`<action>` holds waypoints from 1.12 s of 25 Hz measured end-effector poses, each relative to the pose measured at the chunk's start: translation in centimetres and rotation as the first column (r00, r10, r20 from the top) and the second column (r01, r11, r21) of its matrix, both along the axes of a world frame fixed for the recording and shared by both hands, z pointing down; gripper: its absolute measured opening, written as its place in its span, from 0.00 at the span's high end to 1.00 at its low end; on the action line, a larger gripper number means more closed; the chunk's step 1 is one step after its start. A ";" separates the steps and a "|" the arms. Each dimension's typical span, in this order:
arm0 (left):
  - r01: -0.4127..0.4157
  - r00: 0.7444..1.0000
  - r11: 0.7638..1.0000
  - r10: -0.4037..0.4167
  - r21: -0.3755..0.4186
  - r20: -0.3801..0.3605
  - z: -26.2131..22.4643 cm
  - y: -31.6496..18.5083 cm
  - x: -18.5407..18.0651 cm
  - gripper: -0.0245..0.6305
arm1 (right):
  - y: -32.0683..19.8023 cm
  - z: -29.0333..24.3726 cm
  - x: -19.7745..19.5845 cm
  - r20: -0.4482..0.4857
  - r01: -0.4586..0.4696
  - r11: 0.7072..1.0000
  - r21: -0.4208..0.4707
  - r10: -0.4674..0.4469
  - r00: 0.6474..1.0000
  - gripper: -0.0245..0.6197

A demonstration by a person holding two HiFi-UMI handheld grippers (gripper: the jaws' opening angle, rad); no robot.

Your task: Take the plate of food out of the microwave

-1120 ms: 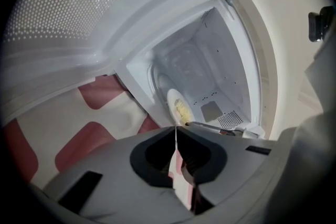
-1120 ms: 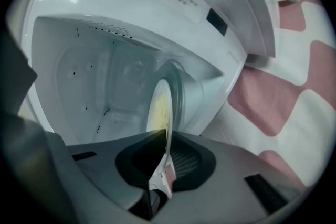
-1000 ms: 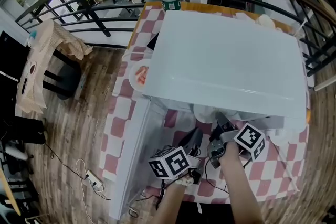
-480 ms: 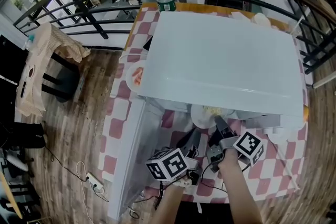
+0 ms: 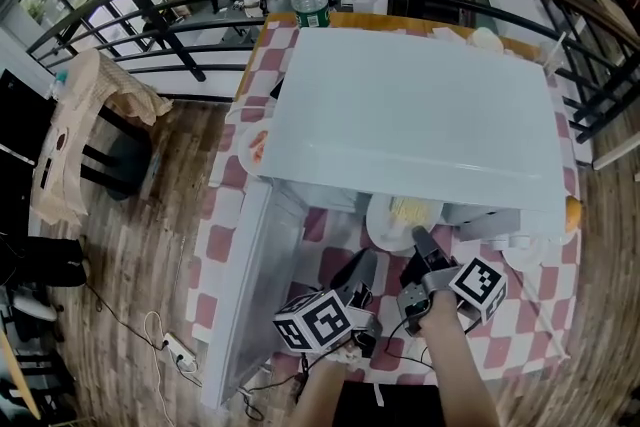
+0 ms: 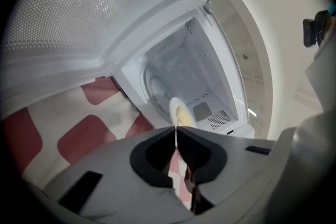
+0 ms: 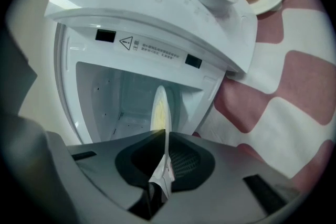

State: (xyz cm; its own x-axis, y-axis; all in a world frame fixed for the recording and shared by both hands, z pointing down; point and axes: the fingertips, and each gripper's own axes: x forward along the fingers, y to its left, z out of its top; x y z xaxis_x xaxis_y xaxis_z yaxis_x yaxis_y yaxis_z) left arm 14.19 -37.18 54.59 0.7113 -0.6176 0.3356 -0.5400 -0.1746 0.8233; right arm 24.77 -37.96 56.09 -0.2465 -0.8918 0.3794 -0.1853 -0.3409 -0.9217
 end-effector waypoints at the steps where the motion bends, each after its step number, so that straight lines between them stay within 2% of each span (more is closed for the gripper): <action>1: 0.001 1.000 1.000 -0.001 0.001 0.001 -0.1 0.2 0.0 0.93 | 0.2 -0.2 0.0 0.002 0.000 1.000 0.006 -0.001 1.000 0.93; 7: 0.010 1.000 1.000 -0.009 0.022 -0.004 -0.8 2.0 0.0 0.93 | 2.3 -0.9 0.3 0.004 0.006 1.000 -0.003 -0.006 1.000 0.92; 22: 0.103 0.995 0.992 -0.102 0.076 -0.018 -3.5 7.9 -1.8 0.96 | 8.3 -2.6 -1.1 0.037 0.064 0.997 0.049 -0.065 0.997 0.90; 28: 0.110 0.994 0.990 -0.107 0.089 -0.035 -4.4 9.4 -1.8 0.96 | 10.1 -3.4 -1.5 0.042 0.069 0.995 0.078 -0.072 0.997 0.90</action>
State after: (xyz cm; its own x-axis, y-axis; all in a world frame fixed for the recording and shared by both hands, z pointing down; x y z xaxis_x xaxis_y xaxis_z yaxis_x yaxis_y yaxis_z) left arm 12.41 -27.75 50.19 0.6474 -0.7185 0.2542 -0.5351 -0.1910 0.8229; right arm 23.29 -27.86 52.71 -0.3249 -0.8975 0.2982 -0.1648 -0.2567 -0.9523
